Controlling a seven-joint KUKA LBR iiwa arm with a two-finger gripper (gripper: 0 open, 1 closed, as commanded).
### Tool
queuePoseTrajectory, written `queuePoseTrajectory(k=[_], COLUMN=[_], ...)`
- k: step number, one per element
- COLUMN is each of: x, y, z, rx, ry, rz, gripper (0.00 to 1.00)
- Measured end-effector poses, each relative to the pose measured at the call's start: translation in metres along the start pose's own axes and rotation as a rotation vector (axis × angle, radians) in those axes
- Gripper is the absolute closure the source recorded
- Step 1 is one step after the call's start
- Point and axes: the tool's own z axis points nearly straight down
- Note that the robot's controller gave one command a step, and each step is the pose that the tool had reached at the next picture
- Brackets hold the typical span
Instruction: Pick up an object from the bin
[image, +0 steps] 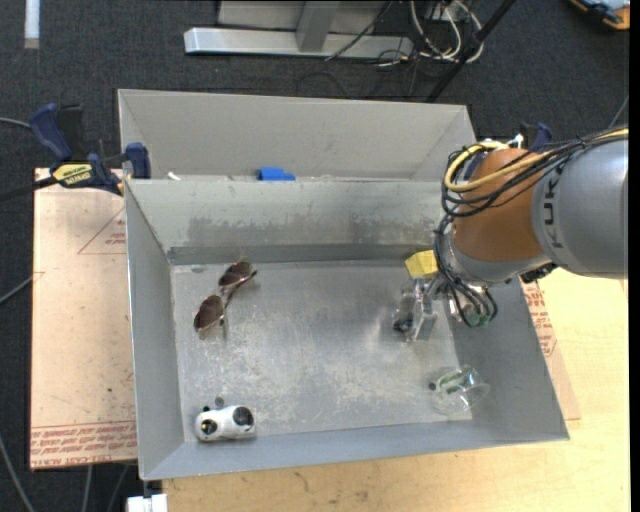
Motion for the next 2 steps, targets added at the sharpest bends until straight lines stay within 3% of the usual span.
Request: queuePoseTrajectory(k=[2], x=[0.0014], y=[0.0003], z=[-0.0029], rx=[-0.001], ry=[0.005], rz=[0.0], gripper=[1.0])
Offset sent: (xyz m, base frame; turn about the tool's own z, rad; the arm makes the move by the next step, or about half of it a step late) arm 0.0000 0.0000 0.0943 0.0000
